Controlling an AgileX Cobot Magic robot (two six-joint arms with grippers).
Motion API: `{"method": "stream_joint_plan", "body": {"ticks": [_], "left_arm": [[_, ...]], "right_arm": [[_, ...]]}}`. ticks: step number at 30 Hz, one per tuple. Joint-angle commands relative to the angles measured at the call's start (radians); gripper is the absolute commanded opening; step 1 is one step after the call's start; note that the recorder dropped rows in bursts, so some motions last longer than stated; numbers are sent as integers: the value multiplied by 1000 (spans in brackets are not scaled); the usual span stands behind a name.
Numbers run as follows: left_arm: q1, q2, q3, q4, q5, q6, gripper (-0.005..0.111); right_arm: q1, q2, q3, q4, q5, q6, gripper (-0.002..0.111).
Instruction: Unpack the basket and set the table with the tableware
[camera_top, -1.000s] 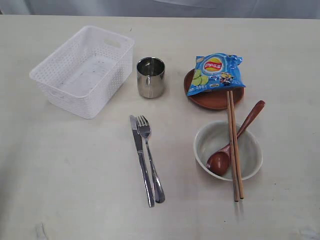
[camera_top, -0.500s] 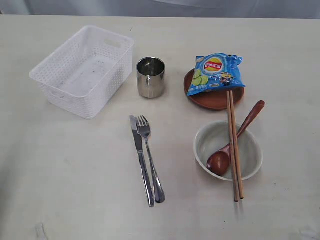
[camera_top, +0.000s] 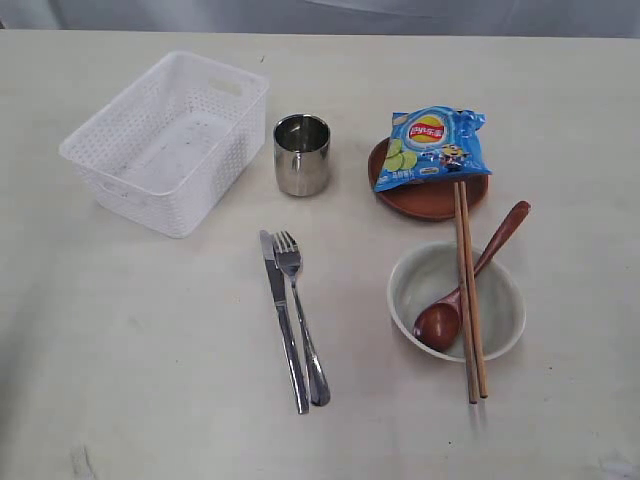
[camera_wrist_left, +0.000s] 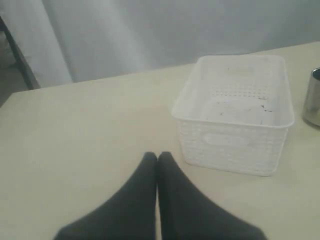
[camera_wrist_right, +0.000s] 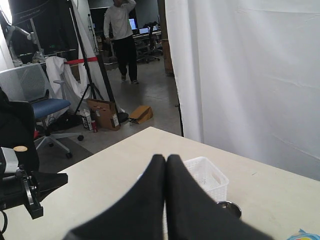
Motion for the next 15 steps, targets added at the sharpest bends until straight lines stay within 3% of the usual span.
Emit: {"method": "stream_joint_plan", "body": {"ticks": [1,15], "left_arm": [[-3,-3,4,-4,3,-2,0],[-3,-3,4,-4,3,-2,0]], "right_arm": [[-3,-5,4,-8,-2,0,0],[-14,-29,28,21,-2,0,0]]}}
